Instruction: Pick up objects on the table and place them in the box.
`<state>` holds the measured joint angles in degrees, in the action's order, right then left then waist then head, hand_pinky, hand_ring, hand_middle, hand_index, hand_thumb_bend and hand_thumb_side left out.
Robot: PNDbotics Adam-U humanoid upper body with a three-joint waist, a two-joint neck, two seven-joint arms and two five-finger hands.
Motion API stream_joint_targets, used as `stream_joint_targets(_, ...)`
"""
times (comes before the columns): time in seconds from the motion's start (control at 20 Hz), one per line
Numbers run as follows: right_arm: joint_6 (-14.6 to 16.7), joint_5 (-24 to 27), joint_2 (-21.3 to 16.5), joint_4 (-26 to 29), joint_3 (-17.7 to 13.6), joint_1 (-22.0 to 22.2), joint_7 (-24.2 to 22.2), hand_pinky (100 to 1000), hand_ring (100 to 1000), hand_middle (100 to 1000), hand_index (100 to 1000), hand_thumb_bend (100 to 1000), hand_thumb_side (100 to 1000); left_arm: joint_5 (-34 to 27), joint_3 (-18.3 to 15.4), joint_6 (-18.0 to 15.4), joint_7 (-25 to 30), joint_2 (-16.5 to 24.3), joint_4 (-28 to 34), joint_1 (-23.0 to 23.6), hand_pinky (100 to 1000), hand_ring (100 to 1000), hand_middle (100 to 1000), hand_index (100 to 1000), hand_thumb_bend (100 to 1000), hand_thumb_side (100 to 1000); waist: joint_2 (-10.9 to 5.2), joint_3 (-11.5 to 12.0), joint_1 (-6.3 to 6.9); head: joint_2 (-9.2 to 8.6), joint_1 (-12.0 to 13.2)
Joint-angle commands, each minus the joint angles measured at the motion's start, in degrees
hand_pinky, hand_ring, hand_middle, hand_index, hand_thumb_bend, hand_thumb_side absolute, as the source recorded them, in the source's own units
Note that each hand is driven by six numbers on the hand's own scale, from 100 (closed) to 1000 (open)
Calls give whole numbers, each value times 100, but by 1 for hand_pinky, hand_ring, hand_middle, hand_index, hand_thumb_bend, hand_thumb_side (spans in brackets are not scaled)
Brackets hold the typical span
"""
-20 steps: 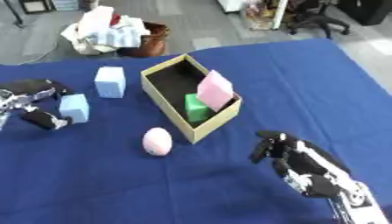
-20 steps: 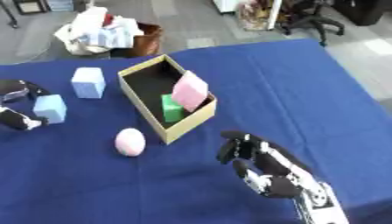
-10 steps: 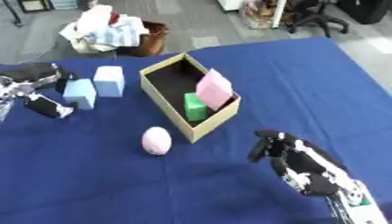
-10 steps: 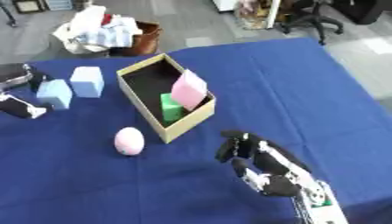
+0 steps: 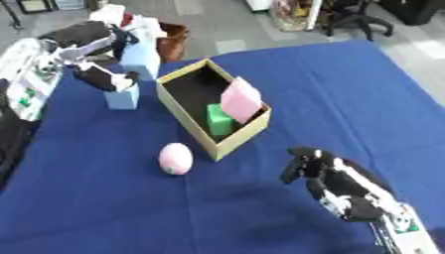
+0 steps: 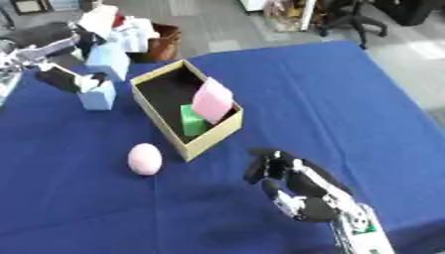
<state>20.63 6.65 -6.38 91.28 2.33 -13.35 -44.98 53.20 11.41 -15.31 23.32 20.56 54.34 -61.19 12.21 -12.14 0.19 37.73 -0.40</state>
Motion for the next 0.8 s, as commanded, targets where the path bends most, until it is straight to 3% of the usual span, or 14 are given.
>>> stream_joint_targets(0.05, 40, 40, -31, 48, 32, -72, -63, 672, 705, 649, 912, 100, 436, 333, -65, 59, -248, -318, -334, -216, 759, 617, 495, 784, 100, 266, -149, -30, -107, -20, 43)
stream_joint_targets(0.4, 33, 55, -1, 47, 63, -79, -98, 672, 705, 648, 912, 100, 436, 847, -133, 176, -822, -818, -830, -293, 763, 639, 553, 817, 100, 265, -134, -108, -115, -29, 83)
stream_joint_targets(0.8, 20, 44, 2, 54, 50, -63, -93, 672, 706, 648, 912, 100, 436, 1143, -93, 158, -815, -806, -847, -287, 812, 756, 768, 883, 100, 279, -144, -116, -94, -47, 78)
